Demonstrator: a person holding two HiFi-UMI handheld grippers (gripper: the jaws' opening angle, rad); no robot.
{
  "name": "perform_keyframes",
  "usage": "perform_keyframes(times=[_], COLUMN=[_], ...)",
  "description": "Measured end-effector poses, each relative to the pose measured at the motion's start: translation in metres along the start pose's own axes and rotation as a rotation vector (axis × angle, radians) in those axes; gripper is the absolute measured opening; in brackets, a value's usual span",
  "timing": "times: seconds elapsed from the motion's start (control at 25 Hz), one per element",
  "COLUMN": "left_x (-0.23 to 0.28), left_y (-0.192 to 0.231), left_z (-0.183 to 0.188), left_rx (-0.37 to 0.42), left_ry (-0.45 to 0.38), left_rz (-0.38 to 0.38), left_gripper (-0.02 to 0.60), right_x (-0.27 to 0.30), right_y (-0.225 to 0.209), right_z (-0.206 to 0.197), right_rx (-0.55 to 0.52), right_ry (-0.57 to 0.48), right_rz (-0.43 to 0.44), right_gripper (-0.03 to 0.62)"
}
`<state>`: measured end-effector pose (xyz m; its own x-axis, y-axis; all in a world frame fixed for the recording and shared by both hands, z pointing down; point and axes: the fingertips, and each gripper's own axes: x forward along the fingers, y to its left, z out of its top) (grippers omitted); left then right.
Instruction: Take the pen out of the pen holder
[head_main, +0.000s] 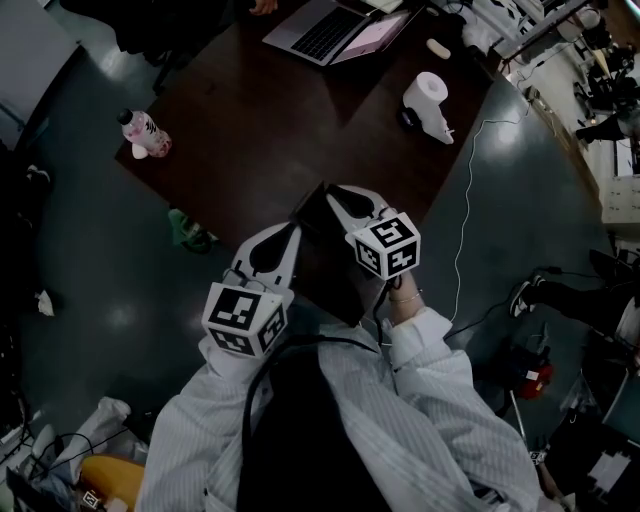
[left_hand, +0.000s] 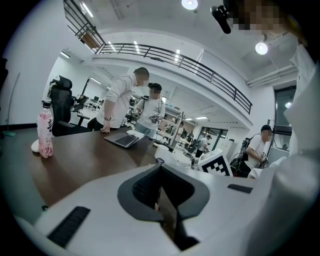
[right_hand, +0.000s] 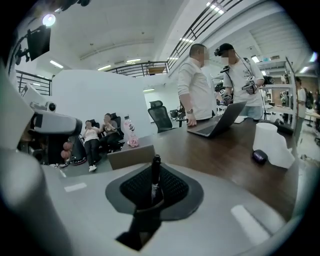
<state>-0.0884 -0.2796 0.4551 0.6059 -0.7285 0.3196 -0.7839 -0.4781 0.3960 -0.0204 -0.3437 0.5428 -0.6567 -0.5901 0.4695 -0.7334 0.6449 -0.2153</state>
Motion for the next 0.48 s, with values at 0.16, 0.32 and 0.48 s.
perform_keyframes(times=[0.16, 0.32, 0.48], left_x=[-0.002, -0.005, -0.006], left_y=[-0.005, -0.015, -0.028], left_z=[0.008, 0.027, 0.049], left_rx=[0.005, 0.034, 0.074], left_ry=[-0.022, -0.06, -0.094], left_rz=[-0.005, -0.008, -0.017], left_gripper=[0.005, 0.005, 0.005], right_x=[-0.019, -0.049, -0.08], right_y=[0.005, 0.014, 0.024], right_z=[0.018, 0.049, 0.08], right_rx=[0.046, 0.068, 0.063], right_ry=[-0.062, -0.143, -0.221], right_rz=[0.005, 0.001, -0.007], right_gripper=[0.046, 0.044, 0.044])
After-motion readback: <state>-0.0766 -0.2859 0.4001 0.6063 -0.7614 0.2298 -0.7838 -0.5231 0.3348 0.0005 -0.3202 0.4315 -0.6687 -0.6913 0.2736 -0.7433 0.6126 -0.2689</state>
